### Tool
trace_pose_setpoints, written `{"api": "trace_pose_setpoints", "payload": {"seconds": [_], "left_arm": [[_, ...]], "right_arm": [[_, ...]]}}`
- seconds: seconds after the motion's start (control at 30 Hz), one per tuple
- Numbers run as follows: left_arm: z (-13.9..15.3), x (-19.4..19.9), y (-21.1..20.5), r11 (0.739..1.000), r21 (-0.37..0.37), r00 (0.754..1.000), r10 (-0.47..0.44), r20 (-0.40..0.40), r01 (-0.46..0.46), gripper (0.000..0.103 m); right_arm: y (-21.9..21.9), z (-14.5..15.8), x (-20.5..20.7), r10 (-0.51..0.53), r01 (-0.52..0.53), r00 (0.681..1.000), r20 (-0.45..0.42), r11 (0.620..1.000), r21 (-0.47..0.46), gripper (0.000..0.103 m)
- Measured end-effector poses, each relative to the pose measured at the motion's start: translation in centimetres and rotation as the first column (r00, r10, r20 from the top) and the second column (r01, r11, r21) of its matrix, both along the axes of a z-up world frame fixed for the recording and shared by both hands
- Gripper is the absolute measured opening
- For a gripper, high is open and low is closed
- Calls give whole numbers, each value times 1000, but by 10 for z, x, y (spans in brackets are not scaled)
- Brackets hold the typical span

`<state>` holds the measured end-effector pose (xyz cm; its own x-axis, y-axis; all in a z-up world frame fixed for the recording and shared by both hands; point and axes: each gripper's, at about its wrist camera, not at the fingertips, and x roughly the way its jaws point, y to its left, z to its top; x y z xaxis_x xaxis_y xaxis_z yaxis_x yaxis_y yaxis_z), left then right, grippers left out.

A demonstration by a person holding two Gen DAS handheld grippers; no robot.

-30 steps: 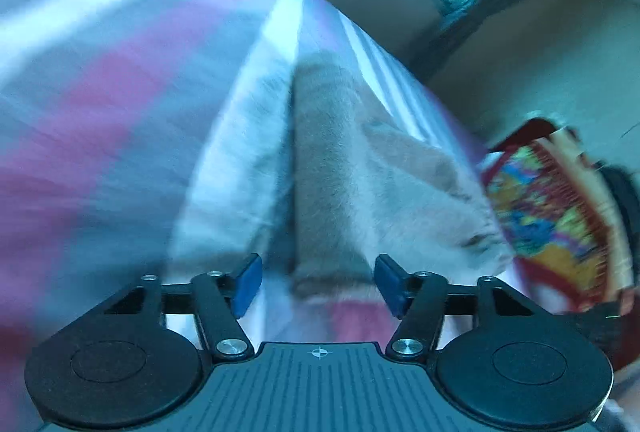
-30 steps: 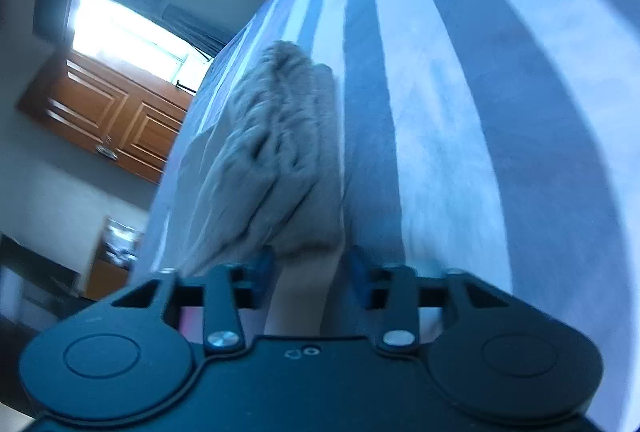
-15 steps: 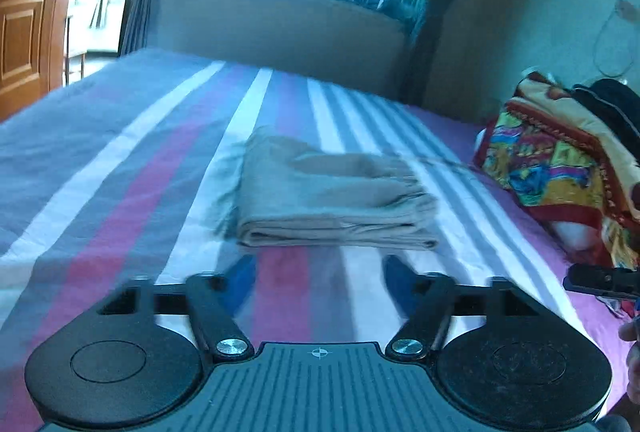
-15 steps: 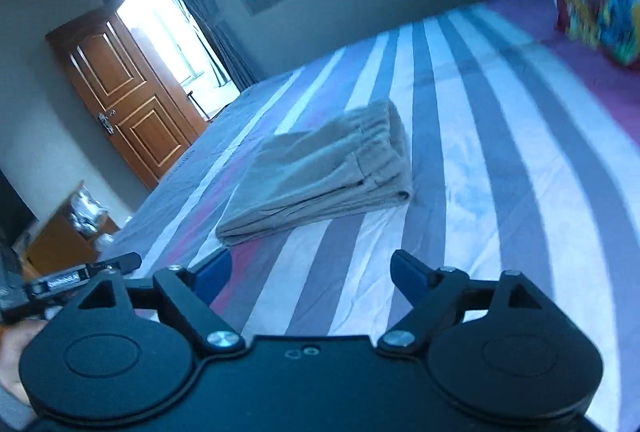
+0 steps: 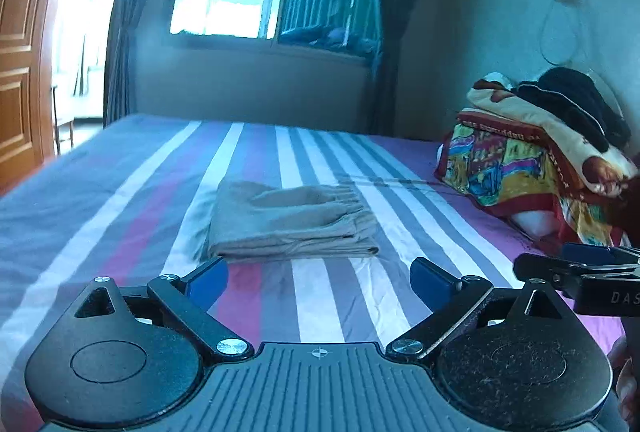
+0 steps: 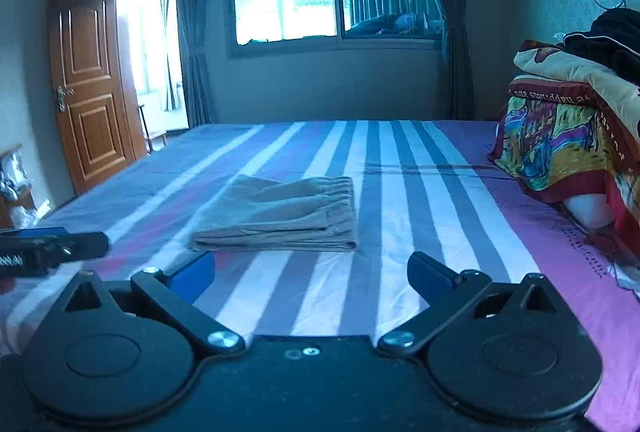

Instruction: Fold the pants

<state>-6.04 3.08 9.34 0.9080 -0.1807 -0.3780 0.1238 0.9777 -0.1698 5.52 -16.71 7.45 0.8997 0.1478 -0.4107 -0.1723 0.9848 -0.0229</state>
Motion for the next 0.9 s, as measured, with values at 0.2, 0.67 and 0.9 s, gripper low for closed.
{"api": "trace_pose_setpoints", "payload": {"seconds": [0.2,0.67,0.9], "left_arm": [[1,-8,-7,1000,-4,1000,-5,9,5,97],[-7,-4,1,1000,-17,1000,18,2,-18,97],[-8,-4,0,1000,-10,1000,12,0,-12,97]], "right_arm": [[-1,-6,-8,-20,20,1000,24,1000,14,102],[0,0,-21,-22,22,999,37,1000,0,102],[1,0,-20,-23,23,999,33,1000,-3,102]]}}
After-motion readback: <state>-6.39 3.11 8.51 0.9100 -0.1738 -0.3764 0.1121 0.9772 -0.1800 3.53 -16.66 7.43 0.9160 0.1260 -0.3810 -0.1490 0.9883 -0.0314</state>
